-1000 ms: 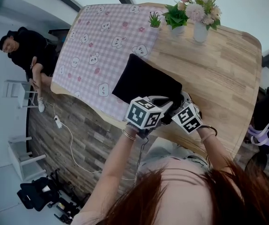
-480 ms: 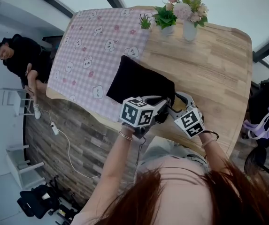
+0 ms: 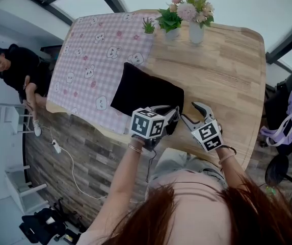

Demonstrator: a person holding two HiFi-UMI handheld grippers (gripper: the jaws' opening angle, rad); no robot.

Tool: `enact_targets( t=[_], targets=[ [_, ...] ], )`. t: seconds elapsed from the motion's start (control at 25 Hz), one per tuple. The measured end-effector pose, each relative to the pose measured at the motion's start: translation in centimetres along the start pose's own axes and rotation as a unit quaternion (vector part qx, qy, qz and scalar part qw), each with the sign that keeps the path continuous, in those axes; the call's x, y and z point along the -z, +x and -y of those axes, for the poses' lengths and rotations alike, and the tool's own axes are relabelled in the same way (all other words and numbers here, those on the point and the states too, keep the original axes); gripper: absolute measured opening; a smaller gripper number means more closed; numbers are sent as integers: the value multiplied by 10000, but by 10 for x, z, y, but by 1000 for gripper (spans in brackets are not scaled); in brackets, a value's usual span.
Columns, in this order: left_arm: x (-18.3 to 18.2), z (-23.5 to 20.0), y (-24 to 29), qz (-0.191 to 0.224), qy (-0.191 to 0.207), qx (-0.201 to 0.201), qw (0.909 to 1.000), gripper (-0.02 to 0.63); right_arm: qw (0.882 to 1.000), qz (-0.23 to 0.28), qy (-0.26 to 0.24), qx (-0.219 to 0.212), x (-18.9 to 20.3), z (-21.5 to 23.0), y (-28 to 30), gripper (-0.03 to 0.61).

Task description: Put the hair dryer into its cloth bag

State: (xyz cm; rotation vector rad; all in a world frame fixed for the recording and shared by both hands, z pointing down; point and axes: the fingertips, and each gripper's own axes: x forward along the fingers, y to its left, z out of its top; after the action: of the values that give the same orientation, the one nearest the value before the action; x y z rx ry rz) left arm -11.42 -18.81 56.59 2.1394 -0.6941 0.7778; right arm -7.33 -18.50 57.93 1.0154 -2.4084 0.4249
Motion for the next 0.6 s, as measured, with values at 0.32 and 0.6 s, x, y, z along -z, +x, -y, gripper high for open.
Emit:
enact_targets(
  t=[0.32,0.6],
  targets=[
    [8,7,9,-71,21,47,10000,86,9998,-57,66,201,13,3,-13,244],
    [14,13,12,-65,8,2,10000,108,9996,-90,119,234,22,1,-25,241]
  ],
)
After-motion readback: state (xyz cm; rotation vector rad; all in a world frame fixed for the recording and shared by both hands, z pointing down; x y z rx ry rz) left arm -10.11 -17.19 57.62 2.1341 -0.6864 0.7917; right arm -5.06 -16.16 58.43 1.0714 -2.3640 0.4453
